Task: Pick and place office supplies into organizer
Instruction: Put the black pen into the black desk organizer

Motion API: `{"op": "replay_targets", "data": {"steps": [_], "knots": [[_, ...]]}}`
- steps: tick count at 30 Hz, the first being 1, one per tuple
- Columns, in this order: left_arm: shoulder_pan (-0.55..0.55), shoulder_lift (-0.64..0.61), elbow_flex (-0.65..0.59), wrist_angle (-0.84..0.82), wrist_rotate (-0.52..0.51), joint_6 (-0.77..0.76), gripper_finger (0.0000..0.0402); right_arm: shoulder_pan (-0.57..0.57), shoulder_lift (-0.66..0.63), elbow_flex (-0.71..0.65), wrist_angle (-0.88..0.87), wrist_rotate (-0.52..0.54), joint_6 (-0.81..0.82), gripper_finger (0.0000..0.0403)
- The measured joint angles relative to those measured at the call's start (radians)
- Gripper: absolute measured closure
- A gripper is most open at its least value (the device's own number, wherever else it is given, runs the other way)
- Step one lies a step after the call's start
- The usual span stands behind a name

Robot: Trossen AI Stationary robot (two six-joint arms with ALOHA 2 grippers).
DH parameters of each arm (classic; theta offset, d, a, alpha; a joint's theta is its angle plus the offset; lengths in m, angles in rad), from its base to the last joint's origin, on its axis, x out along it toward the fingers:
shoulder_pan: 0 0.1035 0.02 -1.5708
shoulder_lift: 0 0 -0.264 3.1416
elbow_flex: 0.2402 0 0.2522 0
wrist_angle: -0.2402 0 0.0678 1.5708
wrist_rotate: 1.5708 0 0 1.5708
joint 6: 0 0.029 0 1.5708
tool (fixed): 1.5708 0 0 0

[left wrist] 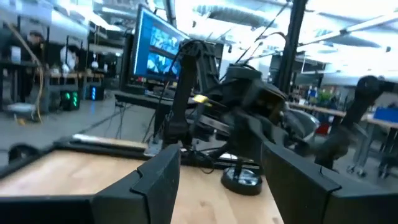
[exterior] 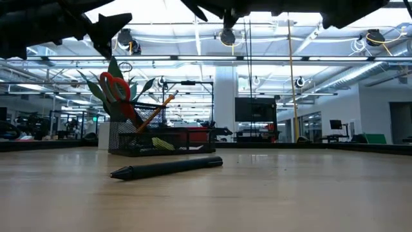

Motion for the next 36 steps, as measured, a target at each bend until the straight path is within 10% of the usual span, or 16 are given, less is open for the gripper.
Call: {"op": "replay_targets", "data": {"steps": [5, 36], "knots": [[-0.022, 0.000, 0.000, 0.039, 0.001, 0.135, 0.0172, -0.041, 0.000, 0.000, 0.096, 0.125, 0.004, 0.0376], [0.031, 0.278, 0.224, 0.099, -0.138, 0.176, 0.0172, -0.227, 0.047, 0.005, 0.249, -0.014, 0.241, 0.0378]]}}
